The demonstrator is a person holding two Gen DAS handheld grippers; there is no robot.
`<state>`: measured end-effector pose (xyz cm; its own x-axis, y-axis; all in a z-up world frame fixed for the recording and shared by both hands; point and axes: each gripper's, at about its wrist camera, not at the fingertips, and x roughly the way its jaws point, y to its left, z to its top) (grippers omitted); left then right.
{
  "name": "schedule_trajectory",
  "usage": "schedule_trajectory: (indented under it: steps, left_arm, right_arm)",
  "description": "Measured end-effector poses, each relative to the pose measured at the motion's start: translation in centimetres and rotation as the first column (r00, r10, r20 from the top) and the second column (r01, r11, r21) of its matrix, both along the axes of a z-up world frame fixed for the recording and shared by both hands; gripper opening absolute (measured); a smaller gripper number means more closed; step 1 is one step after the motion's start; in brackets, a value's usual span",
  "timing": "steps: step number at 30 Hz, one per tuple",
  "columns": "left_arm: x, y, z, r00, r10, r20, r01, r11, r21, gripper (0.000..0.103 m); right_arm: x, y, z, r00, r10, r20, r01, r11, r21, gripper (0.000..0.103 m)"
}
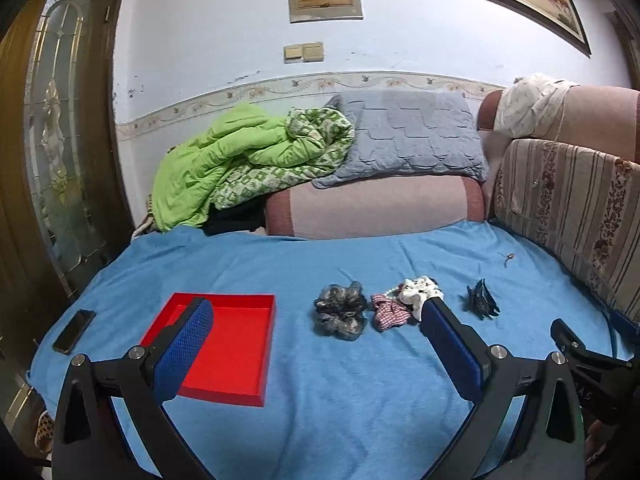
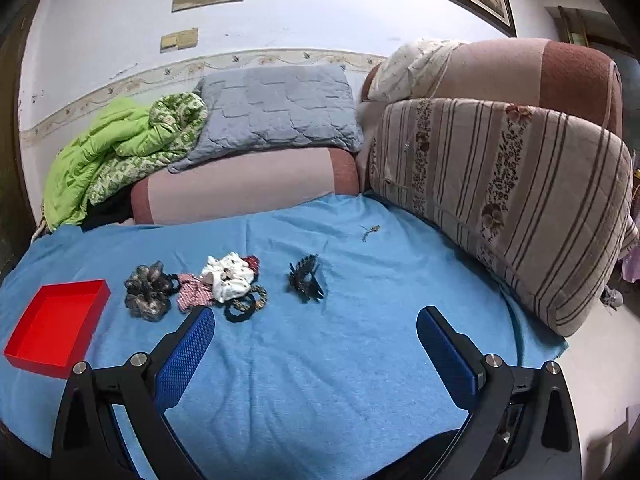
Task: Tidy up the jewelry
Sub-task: 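Move both tools toward the row of scrunchies on the bedspread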
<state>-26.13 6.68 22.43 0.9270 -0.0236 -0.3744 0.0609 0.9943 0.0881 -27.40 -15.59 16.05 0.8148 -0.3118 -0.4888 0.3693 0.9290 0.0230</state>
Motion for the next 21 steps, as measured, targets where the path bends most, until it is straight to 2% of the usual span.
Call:
schedule_trajectory:
  steps: [5, 9, 15, 21]
  left_arm:
    - [1.3, -0.6, -1.2, 0.999, -0.037, -0.024, 0.038, 0.999, 0.01, 0.103]
    - [2.8, -0.2, -2.0, 0.999, -0.015, -0.037, 0.016, 0.999, 0.029, 0.103]
    - [5.4, 1.5, -3.5, 0.992, 0.026, -0.127, -0.026, 1.0, 0.001, 0.103]
    - [7.6, 2.2, -4.7, 0.978, 0.058, -0.202, -0.06, 0.998, -0.004, 0.103]
  right_arm:
    - [1.1, -0.7, -1.3, 0.999, -0.007, -0.042, 0.008, 1.0, 0.014, 0.103]
    - [2.4, -0.5, -1.8, 0.999, 0.004, -0.052, -0.004, 1.0, 0.007, 0.103]
    - [4.4, 0.4, -1.9, 0.999, 0.025, -0.035, -0.026, 0.999, -0.034, 0.103]
    - [7.1, 0.8, -3.2, 0.992, 0.07, -0.101, -0.074, 0.997, -0.037, 0.103]
